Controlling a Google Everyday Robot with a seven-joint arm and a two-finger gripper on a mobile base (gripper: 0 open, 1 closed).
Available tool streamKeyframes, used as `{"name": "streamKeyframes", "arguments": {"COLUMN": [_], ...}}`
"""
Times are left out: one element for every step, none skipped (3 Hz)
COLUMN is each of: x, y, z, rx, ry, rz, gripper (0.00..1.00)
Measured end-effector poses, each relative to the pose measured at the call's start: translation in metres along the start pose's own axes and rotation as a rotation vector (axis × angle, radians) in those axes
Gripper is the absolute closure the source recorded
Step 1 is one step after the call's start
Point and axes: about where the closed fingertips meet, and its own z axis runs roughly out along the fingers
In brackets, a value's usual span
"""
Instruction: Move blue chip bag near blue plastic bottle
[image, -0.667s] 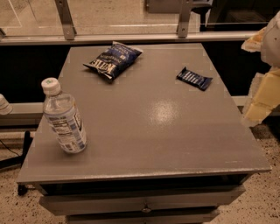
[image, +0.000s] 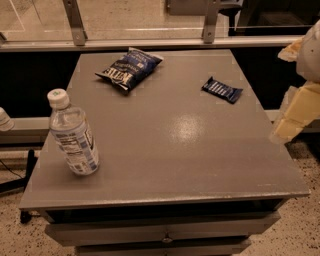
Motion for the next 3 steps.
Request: {"name": "streamKeyframes", "arguments": {"x": [-0.002, -0.002, -0.015], "y": [-0.031, -0.071, -0.104], "z": [0.028, 0.059, 0.089], "rx": [0.062, 0.116, 0.123], "ry": [-0.082, -0.173, -0.286], "rz": [0.079, 0.171, 0.239], "gripper": [0.00, 0.00, 0.00]}}
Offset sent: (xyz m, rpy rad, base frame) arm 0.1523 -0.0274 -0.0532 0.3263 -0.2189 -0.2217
